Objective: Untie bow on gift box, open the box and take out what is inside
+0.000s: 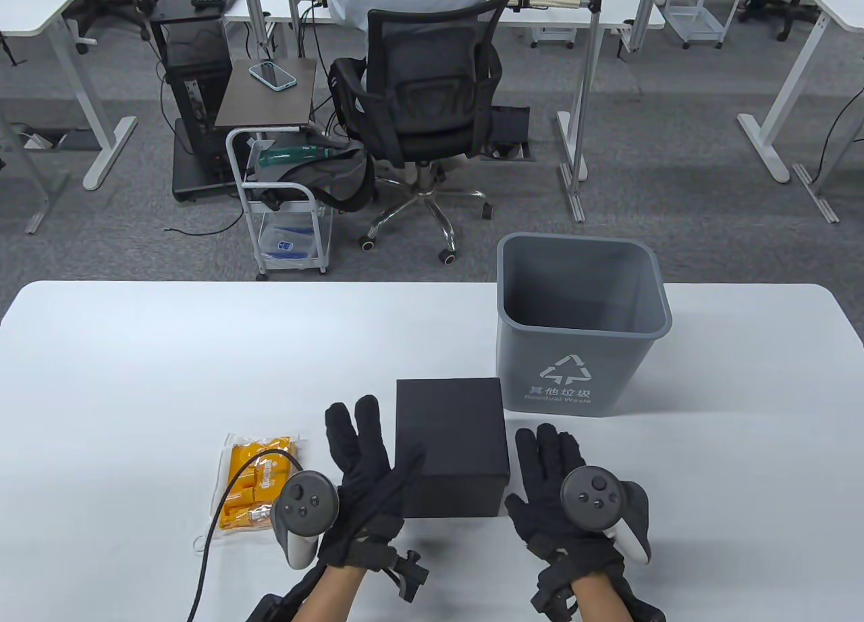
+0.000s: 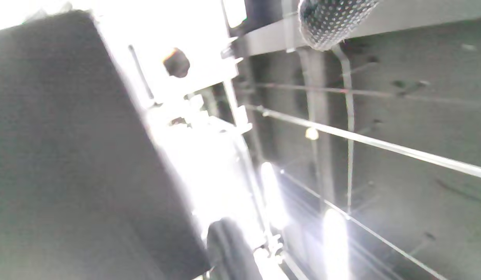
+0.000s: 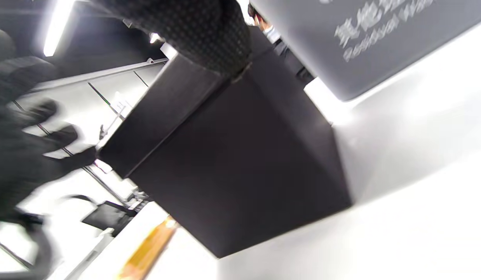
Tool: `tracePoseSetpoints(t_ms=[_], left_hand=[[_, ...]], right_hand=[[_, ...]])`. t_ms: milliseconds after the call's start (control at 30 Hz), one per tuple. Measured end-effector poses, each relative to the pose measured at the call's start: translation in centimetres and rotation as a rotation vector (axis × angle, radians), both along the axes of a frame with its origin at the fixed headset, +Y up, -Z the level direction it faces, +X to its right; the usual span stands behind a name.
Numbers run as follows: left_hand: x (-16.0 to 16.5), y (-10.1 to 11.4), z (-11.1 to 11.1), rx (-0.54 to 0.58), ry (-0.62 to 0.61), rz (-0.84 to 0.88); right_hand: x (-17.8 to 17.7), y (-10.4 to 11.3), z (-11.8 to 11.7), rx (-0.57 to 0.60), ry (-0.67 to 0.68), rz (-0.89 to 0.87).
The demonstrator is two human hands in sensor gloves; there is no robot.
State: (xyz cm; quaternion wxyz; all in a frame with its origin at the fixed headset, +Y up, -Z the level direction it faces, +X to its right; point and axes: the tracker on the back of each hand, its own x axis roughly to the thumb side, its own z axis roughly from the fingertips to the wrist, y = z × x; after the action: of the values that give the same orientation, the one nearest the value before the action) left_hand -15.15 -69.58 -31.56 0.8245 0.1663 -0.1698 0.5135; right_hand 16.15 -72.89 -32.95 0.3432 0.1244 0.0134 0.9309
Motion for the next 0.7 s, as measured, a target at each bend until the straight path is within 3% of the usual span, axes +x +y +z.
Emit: tracePoseSetpoints(t_ms=[100,200,267,367,500,700], left_hand=[[-0.6,3.0,2.6,0.134,0.102,-0.285],[-1.8,3.7,3.2,0.159,0.206,-0.561],[-3.2,2.8,2.6,0.142,0.266,-0.665],[-4.8,0.8,1.3,0.027,0.266,-0.739],[-5.3,-1.3,0.4,0.028,0.255,-0.790],[-5.3,-1.8,-0.4,0.007,0.264,-0.926]], right_hand=[[0.8,0.2,0.3,0.091,-0.077,0.057],[1.2,0.0,0.3,0.176,-0.139,0.052],[1.4,-0.1,0.2,0.207,-0.159,0.055],[1.9,0.1,0.3,0.236,-0.182,0.098],[2.7,0.1,0.2,0.237,-0.216,0.099],[3.3,-0.1,0.2,0.217,-0.247,0.095]])
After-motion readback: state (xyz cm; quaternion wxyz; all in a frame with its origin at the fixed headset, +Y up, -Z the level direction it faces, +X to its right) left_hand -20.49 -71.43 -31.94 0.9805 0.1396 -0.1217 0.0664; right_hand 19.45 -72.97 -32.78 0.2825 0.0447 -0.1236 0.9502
